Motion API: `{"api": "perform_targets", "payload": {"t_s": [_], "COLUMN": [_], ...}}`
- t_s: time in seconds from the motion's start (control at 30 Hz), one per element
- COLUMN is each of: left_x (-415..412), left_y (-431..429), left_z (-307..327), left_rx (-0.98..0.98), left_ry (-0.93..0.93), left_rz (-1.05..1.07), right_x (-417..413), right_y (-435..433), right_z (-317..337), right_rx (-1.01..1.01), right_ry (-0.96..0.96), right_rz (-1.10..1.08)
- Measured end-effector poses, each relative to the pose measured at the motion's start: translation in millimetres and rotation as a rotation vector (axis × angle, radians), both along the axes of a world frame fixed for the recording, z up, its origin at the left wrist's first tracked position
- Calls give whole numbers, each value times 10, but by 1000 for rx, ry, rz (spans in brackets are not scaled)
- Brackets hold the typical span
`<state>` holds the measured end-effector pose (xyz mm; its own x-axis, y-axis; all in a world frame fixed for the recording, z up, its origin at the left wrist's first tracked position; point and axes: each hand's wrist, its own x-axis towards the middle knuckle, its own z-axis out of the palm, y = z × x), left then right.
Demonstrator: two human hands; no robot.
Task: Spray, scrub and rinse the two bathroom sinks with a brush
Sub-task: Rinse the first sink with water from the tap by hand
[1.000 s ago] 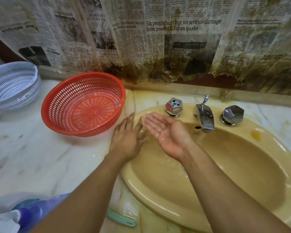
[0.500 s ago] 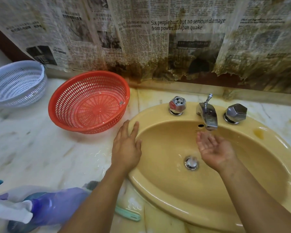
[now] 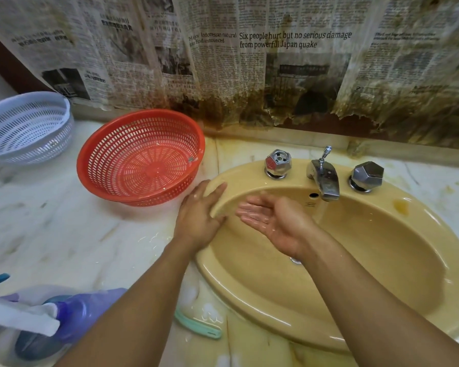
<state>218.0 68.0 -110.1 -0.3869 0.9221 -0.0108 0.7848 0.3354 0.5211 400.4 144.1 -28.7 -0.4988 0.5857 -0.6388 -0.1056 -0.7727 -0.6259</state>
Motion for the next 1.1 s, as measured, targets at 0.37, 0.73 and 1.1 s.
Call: {"api": "perform_targets", "payload": {"t_s": [0.37, 0.73, 1.1], "left_x": [405, -23, 570], "left_y": [-261, 56, -454], "left_z": [-75, -115, -130], "left_rx": [-5, -28, 115], "left_ry": [136, 138, 55], "left_rz": [227, 19, 326], "right_x": [832, 174, 313], "right_y": [347, 183, 98], "right_z": [-353, -119, -39], "right_rx": [-274, -164, -81], "right_ry": [108, 248, 24], "right_rz": [-599, -282, -241]}}
